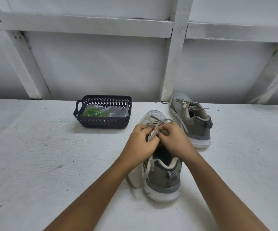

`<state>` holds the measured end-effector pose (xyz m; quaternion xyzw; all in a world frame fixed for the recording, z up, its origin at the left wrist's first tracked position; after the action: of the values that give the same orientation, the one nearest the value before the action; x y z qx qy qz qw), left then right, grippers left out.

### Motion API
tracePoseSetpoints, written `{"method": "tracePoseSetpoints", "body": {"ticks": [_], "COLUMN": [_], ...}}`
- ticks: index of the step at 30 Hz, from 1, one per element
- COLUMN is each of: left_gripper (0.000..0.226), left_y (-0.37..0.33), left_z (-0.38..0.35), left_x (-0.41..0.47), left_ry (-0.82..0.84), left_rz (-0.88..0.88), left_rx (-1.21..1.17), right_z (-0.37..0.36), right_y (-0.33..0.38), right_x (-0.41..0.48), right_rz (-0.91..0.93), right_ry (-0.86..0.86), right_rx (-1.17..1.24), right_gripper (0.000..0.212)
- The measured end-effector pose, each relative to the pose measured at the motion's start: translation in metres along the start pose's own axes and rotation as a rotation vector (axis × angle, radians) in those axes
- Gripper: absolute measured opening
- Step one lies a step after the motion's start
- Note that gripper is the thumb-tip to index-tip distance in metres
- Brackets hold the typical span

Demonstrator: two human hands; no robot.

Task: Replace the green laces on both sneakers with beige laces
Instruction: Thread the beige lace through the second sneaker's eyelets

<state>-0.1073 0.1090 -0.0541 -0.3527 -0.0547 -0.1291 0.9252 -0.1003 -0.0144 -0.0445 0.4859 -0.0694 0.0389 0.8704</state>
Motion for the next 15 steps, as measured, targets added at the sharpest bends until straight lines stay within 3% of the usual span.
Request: {"method": "tracePoseSetpoints", "body": {"ticks": [2, 9, 10, 12, 14, 15], "left_gripper": [0.015, 0.05, 0.052, 0.053, 0.055, 0.054], "left_y": [-0.002, -0.009, -0.008, -0.008, -0.007, -0.007], "left_z": [-0.001, 0.002, 0.002, 0.002, 0.002, 0.001], "left_x": [-0.002, -0.013, -0.014, -0.016, -0.017, -0.017], "left_ry": [-0.039, -0.16, -0.166, -0.173, -0.161, -0.159], "left_rz": [0.055, 0.16, 0.173, 0.175, 0.174, 0.175], "left_rx": [-0.01, -0.11, -0.115, -0.122, -0.137, -0.142], "right_z": [-0.001, 0.005, 0.008, 0.02, 0.032, 0.039], "right_y": [-0.001, 0.002, 0.003, 0.011, 0.019, 0.022], "right_x": [0.0, -0.011, -0.013, -0.014, -0.014, -0.014], "right_rz": [0.012, 0.131, 0.108, 0.014, -0.083, -0.124], "right_ry": [0.005, -0.152, -0.195, -0.233, -0.16, -0.126], "right_rx": [-0.004, 0.159, 0.272, 0.75, 1.23, 1.322], "right_gripper": [0.006, 0.011, 0.012, 0.021, 0.03, 0.032]}}
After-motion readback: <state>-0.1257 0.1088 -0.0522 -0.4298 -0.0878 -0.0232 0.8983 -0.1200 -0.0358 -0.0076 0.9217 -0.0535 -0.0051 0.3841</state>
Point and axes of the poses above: each hand's wrist, its own x-axis towards the middle knuckle, its own z-axis out of the back of the hand, y = z × x, the point moved 2 cm from there along x, towards the middle knuckle, and after that the axes turned 14 degrees about x, right-handed, at the moved point
